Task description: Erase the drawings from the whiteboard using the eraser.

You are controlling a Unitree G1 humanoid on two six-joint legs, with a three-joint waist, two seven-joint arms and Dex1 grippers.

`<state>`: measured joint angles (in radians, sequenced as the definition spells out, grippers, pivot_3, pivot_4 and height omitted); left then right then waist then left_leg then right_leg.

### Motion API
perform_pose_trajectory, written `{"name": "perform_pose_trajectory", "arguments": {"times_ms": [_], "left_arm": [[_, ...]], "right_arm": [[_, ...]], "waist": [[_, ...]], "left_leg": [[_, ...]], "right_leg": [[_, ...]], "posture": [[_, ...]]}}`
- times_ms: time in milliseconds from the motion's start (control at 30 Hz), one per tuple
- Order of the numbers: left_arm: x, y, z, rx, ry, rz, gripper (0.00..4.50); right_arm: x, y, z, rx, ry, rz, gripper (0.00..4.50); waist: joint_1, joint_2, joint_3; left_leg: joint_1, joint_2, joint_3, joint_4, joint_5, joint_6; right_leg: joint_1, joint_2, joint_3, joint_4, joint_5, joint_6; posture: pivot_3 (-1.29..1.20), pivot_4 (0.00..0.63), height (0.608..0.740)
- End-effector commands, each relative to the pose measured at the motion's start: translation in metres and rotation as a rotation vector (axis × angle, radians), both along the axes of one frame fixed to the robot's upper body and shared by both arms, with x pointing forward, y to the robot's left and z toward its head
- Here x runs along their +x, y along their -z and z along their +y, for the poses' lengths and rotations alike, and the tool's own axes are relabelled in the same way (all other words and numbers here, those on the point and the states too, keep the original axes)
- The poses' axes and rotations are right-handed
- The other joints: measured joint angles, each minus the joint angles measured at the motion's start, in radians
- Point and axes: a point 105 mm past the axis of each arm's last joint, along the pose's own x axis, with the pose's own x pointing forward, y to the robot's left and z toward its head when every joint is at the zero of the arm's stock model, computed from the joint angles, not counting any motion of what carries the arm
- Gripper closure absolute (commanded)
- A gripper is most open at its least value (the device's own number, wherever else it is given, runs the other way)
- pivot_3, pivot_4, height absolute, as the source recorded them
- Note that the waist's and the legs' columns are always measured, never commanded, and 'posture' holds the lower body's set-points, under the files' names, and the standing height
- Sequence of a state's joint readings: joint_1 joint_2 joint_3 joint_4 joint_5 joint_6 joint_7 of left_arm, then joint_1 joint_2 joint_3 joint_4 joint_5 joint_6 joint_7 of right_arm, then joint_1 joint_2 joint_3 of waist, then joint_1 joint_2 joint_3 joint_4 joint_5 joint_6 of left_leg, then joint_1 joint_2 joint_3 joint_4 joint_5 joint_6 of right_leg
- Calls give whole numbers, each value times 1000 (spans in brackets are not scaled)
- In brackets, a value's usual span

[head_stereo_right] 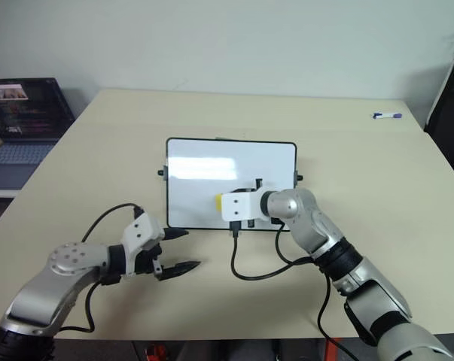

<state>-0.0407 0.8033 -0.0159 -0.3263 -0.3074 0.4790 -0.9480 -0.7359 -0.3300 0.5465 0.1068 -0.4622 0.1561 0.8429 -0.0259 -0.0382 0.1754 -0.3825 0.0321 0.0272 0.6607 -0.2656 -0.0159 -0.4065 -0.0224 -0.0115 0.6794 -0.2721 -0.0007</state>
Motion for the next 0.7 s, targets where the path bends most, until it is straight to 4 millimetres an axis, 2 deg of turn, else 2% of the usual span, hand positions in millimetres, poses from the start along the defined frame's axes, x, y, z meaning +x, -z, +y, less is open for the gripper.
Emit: {"name": "perform_pose_trajectory", "arguments": {"times_ms": [33, 233, 333, 467, 600, 700], "left_arm": [[0, -8, -7, -10, 26, -33, 0], [-1, -7, -8, -15, 29, -34, 0], [-2, -7, -11, -18, 42, -35, 0], [0, -9, -13, -24, 51, -45, 0], [1, -15, -19, -36, 77, -59, 0], [3, -20, -23, -43, 95, -68, 0]], "right_arm": [[1, 4, -6, -6, 26, 9, 3183], [44, -36, -47, 89, 248, -150, 3184], [53, -45, -63, 86, 291, -180, 3184], [42, -30, -64, 47, 262, -107, 3186], [15, -10, -61, -38, 159, -50, 3189], [3, -4, -57, -63, 119, -40, 3189]], "waist": [[0, 0, 0], [2, 1, 0], [8, 0, 0], [9, -1, -1], [10, -1, -1], [9, -1, 0]], "left_leg": [[0, 0, 0, 0, 0, 0], [0, 0, 0, 1, 0, 0], [1, -1, 0, 2, 0, 0], [1, -1, 0, 1, 0, 0], [0, 0, 0, 0, 0, 0], [0, 0, 0, 0, 0, 0]], "right_leg": [[0, 0, 0, 0, 0, 0], [0, 0, 0, 0, 0, 0], [1, -1, 0, 0, 1, 1], [1, -1, 0, 0, 0, 0], [1, -1, 0, 0, 0, 0], [1, -1, 0, 0, -1, 1]], "posture": [[0, 150, 740], [0, 150, 740], [0, 150, 740], [0, 150, 740], [0, 150, 740], [0, 150, 740]]}}
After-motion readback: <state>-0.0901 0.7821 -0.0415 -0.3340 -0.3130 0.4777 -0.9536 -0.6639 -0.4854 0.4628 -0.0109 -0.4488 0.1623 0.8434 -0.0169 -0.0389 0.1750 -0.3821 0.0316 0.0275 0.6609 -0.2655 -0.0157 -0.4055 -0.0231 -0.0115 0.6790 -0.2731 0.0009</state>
